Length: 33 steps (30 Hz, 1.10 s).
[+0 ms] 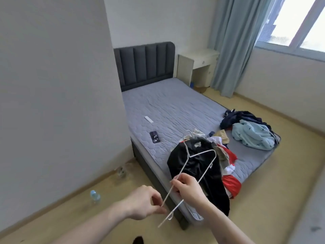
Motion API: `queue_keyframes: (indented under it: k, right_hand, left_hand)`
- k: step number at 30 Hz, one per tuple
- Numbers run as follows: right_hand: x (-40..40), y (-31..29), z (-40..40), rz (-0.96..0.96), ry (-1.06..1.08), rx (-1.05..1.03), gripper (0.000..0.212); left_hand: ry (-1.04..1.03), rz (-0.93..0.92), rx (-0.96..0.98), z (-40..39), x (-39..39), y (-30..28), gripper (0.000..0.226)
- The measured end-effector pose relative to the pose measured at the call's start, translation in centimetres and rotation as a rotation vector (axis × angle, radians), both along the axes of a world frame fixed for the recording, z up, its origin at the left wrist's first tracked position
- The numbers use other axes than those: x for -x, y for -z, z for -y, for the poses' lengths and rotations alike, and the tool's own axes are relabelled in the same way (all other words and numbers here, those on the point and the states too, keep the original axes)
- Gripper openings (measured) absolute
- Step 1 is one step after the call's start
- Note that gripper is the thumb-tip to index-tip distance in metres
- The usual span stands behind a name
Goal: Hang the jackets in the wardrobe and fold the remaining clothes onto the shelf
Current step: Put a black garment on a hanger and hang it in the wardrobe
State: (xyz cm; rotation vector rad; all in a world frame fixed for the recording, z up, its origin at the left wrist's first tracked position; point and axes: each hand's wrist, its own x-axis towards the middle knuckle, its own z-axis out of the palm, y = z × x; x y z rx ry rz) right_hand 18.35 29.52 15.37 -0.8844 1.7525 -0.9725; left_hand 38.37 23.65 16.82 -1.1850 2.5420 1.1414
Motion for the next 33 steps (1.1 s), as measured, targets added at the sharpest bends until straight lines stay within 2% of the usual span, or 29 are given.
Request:
queue_keyframes:
  k: [3, 5, 12, 21, 27, 33]
  right_hand:
    - [5.8, 0.2, -0.5, 0.073, 0.194, -0.009, 0.012]
    - [9.6, 0.2, -0.9, 0.080, 0.250, -0.028, 0.012]
    - [21.1, 1.1, 0.6, -0.058, 0.281, -0.095, 0.018]
    - [33.0, 4.2, 9.6, -0.120, 0.292, -0.184, 0.029]
    - [38.9, 6.6, 13.2, -0.150, 0.387, -0.172, 0.037]
    - [44.4, 10.3, 17.1, -0.242, 0.394, -0.143, 0.039]
  left_hand:
    - [0.072, 0.069, 0.009, 3.5, 4.1, 0.1, 0.027]
    - [0.057, 0.091, 0.000, 6.3, 6.6, 0.7, 0.022]
    - [-0.023, 0.201, -0.052, 17.5, 16.4, 7.0, 0.009]
    - [-0.154, 0.356, -0.027, 29.2, 27.9, 17.0, 0.009]
    - [-0.126, 0.394, -0.108, 32.0, 34.9, 21.5, 0.035]
    - [-0.103, 0.383, -0.181, 34.2, 42.8, 25.1, 0.065]
